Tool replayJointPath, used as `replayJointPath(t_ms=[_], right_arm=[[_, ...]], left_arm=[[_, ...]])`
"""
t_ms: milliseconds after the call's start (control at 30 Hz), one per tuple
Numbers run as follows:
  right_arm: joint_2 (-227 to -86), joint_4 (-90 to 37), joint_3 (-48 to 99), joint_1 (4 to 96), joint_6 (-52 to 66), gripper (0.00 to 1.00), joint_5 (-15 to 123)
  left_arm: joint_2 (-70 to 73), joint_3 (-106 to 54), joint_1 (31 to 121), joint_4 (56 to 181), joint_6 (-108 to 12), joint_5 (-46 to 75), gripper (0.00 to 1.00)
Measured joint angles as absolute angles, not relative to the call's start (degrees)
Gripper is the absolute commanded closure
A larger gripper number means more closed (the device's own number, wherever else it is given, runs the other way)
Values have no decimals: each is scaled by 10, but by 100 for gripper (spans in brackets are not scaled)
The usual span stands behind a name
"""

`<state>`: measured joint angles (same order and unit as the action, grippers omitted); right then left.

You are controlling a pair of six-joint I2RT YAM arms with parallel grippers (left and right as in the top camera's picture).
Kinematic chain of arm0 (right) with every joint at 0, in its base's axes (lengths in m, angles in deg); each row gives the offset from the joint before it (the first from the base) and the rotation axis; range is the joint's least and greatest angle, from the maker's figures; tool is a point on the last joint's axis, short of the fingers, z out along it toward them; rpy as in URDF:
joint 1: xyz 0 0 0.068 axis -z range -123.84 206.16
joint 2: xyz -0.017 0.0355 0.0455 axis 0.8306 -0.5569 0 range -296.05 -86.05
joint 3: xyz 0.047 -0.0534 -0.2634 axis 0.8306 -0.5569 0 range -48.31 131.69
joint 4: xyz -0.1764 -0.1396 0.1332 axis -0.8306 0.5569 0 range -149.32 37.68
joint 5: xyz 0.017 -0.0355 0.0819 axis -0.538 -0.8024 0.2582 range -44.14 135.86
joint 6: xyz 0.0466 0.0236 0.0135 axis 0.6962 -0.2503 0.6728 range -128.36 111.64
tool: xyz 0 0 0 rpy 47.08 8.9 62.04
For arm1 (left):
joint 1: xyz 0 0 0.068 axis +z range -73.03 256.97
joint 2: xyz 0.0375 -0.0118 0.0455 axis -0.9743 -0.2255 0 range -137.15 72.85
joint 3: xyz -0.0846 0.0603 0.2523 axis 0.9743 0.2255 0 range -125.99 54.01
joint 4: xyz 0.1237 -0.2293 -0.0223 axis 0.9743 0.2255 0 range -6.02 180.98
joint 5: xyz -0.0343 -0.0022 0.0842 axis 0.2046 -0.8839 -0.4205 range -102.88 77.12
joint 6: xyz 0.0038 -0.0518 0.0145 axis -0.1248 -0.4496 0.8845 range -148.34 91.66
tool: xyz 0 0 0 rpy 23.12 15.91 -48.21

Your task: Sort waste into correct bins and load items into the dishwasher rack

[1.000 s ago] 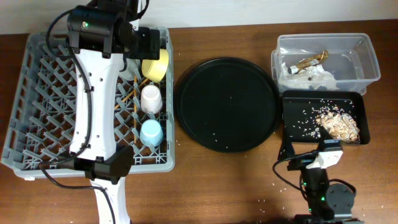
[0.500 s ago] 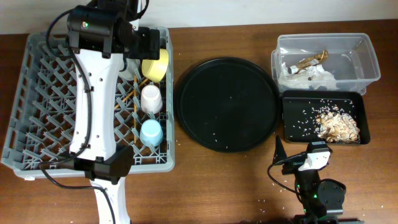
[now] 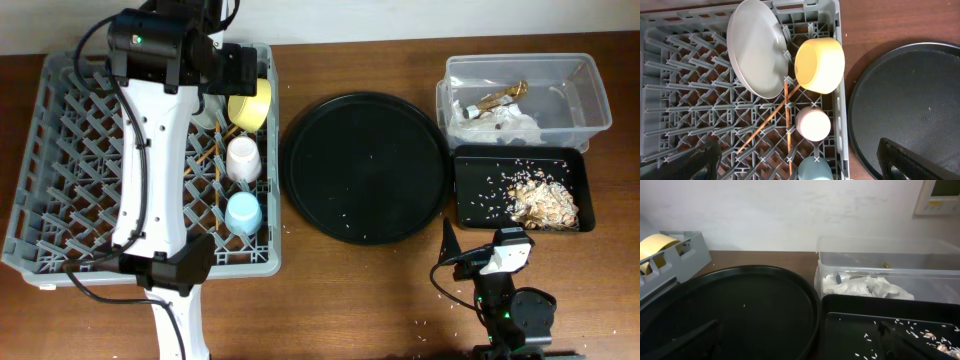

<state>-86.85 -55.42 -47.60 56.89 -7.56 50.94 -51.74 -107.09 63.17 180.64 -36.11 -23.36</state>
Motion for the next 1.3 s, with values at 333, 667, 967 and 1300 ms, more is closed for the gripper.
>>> replayJointPath(t_ms=[333, 667, 967, 1300], right_arm=[[-868, -554, -476, 569, -76, 2, 509], [-868, -554, -476, 569, -75, 1, 509], [-868, -554, -476, 568, -75, 1, 509], [-868, -554, -476, 568, -76, 1, 509]], left_arm=[[-517, -1071, 632, 1806, -361, -234, 1], [-455, -962, 628, 1633, -347, -244, 1], [-173, -495, 646, 1321, -284, -235, 1], [142, 74, 771, 915, -277, -126, 1]])
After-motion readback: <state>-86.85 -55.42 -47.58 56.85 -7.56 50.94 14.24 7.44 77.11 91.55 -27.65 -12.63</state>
